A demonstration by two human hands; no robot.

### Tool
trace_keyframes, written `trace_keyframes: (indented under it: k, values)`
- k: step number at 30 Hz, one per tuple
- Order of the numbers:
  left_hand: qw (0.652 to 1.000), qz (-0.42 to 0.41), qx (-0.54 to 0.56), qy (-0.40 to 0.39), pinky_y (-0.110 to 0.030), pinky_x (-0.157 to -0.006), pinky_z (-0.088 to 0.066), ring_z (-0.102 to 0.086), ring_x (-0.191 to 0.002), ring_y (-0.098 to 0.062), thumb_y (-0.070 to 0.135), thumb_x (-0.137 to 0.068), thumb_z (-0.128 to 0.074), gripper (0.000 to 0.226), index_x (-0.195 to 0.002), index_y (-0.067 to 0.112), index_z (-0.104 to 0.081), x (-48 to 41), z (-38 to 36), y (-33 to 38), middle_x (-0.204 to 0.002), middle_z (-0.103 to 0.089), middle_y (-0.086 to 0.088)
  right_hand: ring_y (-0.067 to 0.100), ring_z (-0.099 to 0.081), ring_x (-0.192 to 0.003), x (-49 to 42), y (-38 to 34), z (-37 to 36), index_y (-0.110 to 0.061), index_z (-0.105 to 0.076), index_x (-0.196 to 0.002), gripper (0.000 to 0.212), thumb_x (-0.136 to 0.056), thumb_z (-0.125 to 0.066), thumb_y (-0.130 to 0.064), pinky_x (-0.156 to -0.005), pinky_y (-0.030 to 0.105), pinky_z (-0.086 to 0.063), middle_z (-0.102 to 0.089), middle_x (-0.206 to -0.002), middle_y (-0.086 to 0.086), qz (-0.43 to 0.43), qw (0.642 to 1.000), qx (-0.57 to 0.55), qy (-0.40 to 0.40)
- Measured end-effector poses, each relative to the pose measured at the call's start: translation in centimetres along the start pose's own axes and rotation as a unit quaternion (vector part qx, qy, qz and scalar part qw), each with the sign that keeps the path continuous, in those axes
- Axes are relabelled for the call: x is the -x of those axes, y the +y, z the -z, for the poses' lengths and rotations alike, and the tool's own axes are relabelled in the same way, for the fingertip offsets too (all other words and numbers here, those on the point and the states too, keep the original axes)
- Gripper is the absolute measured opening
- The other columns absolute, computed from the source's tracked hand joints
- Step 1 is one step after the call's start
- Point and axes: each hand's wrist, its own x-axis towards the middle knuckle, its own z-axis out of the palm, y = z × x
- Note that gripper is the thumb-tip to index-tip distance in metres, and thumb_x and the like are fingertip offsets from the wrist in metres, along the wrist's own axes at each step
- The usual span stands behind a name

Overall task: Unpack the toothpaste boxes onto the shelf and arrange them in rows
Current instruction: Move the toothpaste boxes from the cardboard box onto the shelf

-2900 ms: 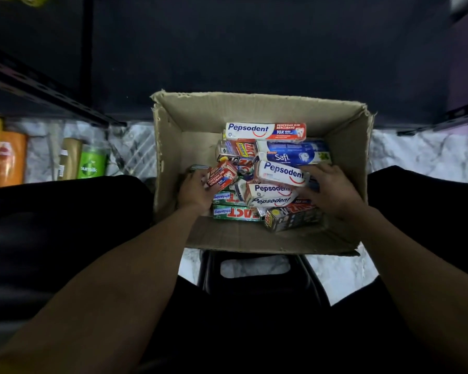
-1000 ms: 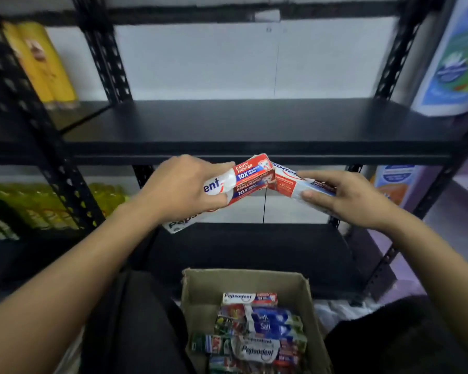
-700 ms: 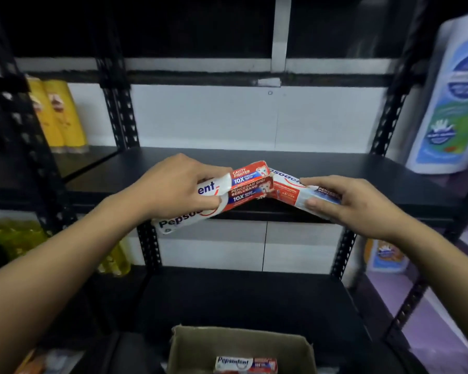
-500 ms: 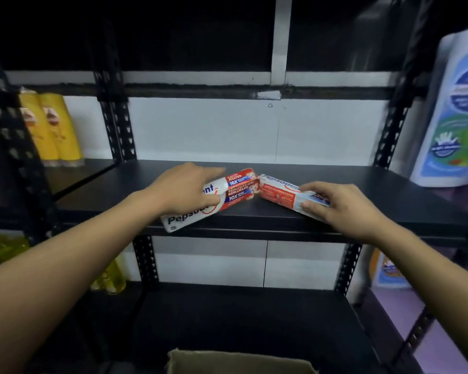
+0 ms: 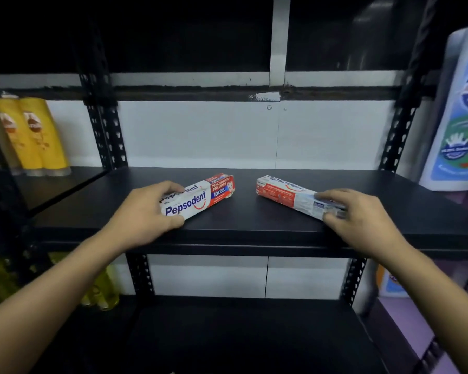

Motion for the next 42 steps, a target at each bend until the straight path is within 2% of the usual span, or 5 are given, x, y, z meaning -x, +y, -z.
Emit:
trace_keyframes:
  k: [11,17,27,33,42]
  values:
    - [0.998,0.027,-0.008,0.054,-0.030,-0.088,-0.047,-0.061,-0.109,-0.022,0.026,-0.081,-0.078,0.050,-0.129,0.031,-0.063,-8.4,-4.1,-1.8,-0.120,-0.068,0.003,0.033,-0.060,-0.106,-8.3,1.9,-3.4,-0.036,-0.062,-0.129,0.042,-0.088,-0.060,-0.028,-0.091,0.035,-0.050,-0.068,-0.120,0.009,-0.121,0.992,0.020,-0.009]
    - [0.989,0.077,0.052,0.111,-0.035,-0.103,-0.041,-0.056,-0.122,-0.029,0.023,-0.081,-0.080,0.065,-0.139,0.010,-0.054,-11.5,-6.1,-2.5,-0.134,-0.062,-0.010,0.033,-0.057,-0.114,-9.4,2.3,-4.5,-0.029,-0.062,-0.130,0.043,-0.087,-0.058,-0.022,-0.093,0.038,-0.050,-0.066,-0.124,0.006,-0.122,0.992,0.007,0.023]
    - [0.972,0.110,0.090,0.185,-0.022,-0.087,-0.037,-0.056,-0.102,-0.020,0.013,-0.077,-0.075,0.028,-0.105,0.015,-0.071,-11.1,-6.2,-3.0,-0.119,-0.060,-0.006,0.031,-0.049,-0.116,-9.2,3.5,-4.4,-0.014,-0.059,-0.125,0.041,-0.085,-0.064,-0.019,-0.091,0.035,-0.042,-0.048,-0.126,0.013,-0.181,0.977,-0.018,0.112]
    - [0.952,0.158,0.172,0.197,-0.032,-0.094,-0.051,-0.065,-0.098,-0.024,0.011,-0.075,-0.080,0.030,-0.103,0.018,-0.073,-11.2,-6.2,-4.0,-0.117,-0.067,-0.002,0.028,-0.050,-0.101,-9.0,3.6,-4.4,-0.014,-0.058,-0.116,0.031,-0.085,-0.061,-0.015,-0.078,0.030,-0.035,-0.047,-0.126,0.011,-0.213,0.966,-0.024,0.144]
    - [0.967,0.128,0.110,0.191,-0.016,-0.087,-0.035,-0.051,-0.091,-0.014,0.007,-0.081,-0.077,0.031,-0.110,0.013,-0.070,-10.8,-6.1,-3.2,-0.123,-0.059,-0.010,0.032,-0.051,-0.105,-9.0,3.6,-4.3,-0.014,-0.062,-0.113,0.027,-0.088,-0.054,-0.010,-0.077,0.031,-0.036,-0.048,-0.124,0.012,-0.215,0.967,0.001,0.137]
